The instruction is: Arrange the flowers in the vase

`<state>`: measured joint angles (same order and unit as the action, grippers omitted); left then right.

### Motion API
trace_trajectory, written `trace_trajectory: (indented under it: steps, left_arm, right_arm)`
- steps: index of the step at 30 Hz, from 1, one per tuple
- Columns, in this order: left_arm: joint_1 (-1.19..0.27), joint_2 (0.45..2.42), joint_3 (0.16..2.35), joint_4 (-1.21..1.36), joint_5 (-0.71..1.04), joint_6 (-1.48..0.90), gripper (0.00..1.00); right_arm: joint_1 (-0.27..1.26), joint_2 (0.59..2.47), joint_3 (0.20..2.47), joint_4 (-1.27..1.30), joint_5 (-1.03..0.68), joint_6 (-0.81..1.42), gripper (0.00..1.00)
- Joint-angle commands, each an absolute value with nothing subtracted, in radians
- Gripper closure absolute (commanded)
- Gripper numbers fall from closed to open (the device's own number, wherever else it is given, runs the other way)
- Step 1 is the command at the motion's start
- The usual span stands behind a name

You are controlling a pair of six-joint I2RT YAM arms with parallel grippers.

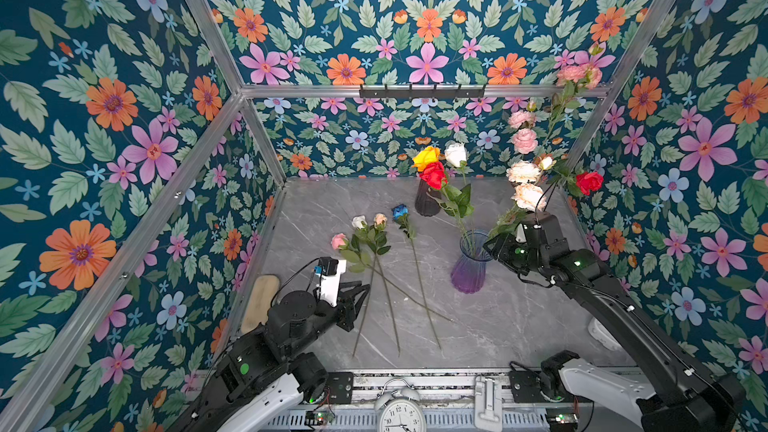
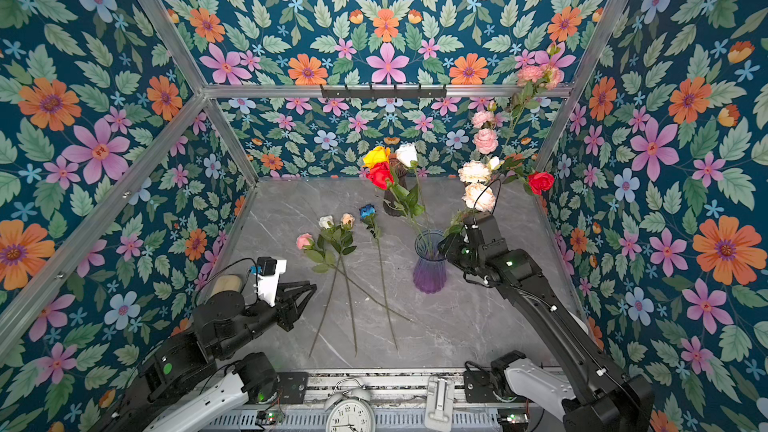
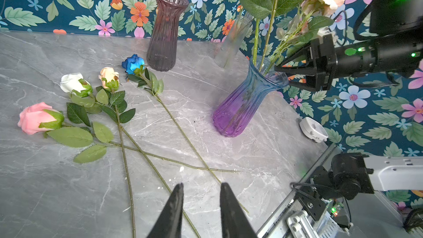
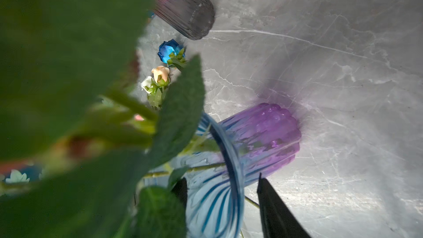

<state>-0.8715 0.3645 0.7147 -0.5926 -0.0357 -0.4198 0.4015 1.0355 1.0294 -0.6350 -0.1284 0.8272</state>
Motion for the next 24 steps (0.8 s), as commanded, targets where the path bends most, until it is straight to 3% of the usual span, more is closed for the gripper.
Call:
trace_trajectory:
  steps: [1, 5, 8, 14, 18, 24]
  left_arm:
    - [-0.86, 0.364, 0.716, -0.577, -0.026, -0.413, 0.7]
    - [-0.836, 0.368, 0.713, -0.568, 0.0, -0.407, 0.7]
    - [-0.794, 0.376, 0.712, -0.558, 0.043, -0.399, 0.7]
    - [-0.7, 0.368, 0.704, -0.531, 0.136, -0.388, 0.71]
    - [-0.653, 0.347, 0.698, -0.522, 0.156, -0.388, 0.71]
    - [-0.639, 0.341, 0.696, -0.52, 0.161, -0.39, 0.7]
  right_arm:
    - [0.417, 0.977, 1.026, -0.635, -0.126, 0.754, 0.46]
    - [0.471, 0.839, 0.911, -0.525, -0.268, 0.605, 0.45]
    - [0.525, 0.727, 0.771, -0.45, -0.283, 0.584, 0.46]
    - [0.877, 0.594, 0.504, -0.391, 0.169, 0.607, 0.44]
    - [1.098, 0.678, 0.371, -0.261, 0.469, 0.685, 0.37]
    - [1.123, 0.904, 0.263, 0.032, 0.6, 0.701, 0.38]
